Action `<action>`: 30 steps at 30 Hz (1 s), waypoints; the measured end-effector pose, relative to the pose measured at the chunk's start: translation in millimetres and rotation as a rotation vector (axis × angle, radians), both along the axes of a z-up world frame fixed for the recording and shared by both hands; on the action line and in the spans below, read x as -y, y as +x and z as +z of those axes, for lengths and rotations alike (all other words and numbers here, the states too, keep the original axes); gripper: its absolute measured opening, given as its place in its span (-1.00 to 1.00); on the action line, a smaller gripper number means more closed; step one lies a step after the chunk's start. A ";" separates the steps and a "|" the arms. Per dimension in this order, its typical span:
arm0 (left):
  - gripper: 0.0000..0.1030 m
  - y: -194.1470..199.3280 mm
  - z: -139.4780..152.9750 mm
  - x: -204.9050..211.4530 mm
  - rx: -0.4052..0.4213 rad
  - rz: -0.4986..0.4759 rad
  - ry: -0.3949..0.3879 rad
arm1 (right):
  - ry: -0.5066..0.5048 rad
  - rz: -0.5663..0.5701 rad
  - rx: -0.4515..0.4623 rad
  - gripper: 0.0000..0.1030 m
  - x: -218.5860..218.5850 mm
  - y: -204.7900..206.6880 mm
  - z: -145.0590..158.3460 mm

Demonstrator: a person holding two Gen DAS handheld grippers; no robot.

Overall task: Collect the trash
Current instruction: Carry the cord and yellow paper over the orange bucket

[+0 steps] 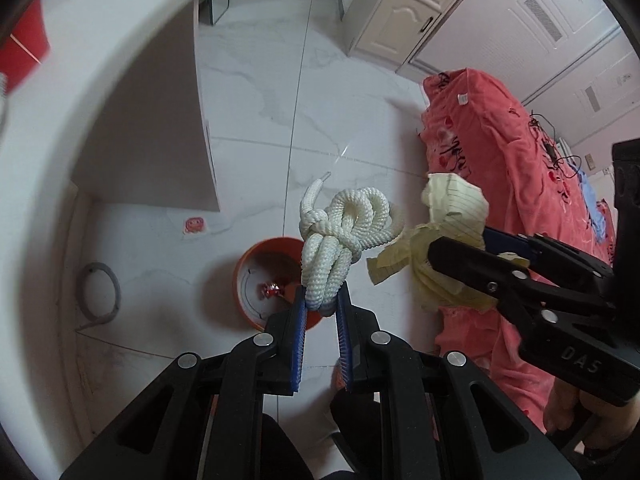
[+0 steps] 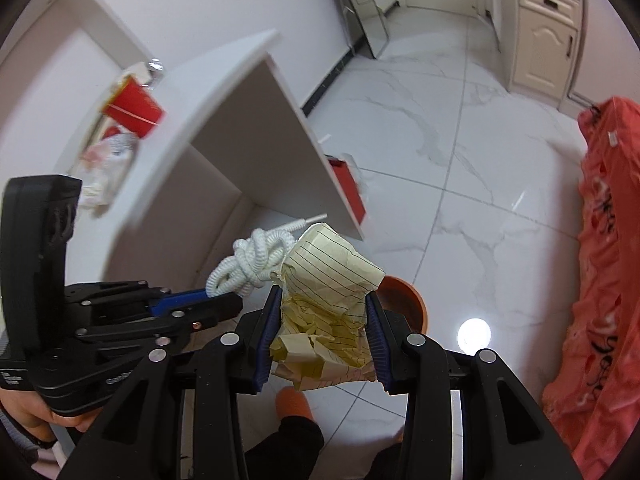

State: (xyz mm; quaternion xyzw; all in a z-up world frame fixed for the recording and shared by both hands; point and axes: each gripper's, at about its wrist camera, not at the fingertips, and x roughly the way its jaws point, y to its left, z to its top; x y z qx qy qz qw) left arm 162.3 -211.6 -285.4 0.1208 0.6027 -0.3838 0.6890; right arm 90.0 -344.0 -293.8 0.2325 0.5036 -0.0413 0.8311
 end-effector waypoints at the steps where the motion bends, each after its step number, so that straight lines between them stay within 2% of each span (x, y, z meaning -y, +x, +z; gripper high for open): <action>1: -0.69 2.1 -9.6 3.8 -0.017 -0.002 0.005 | 0.003 -0.009 -0.010 -0.22 3.2 0.4 -8.8; 8: -0.69 6.5 -63.3 19.9 -0.093 -0.009 0.053 | 0.016 -0.050 -0.066 -0.22 18.6 4.4 -62.8; 14: -0.68 8.5 -94.9 30.6 -0.142 -0.024 0.073 | 0.021 -0.057 -0.098 -0.22 22.8 4.9 -94.9; 16: -0.51 7.1 -100.0 36.4 -0.137 -0.043 0.085 | 0.020 -0.056 -0.107 -0.22 25.0 4.3 -101.3; 20: -0.38 5.9 -102.9 36.5 -0.120 -0.047 0.103 | 0.023 -0.054 -0.120 -0.22 26.8 4.6 -109.1; 30: -0.37 14.6 -93.8 17.4 -0.062 -0.021 0.138 | 0.015 -0.020 -0.129 -0.17 15.8 18.8 -113.9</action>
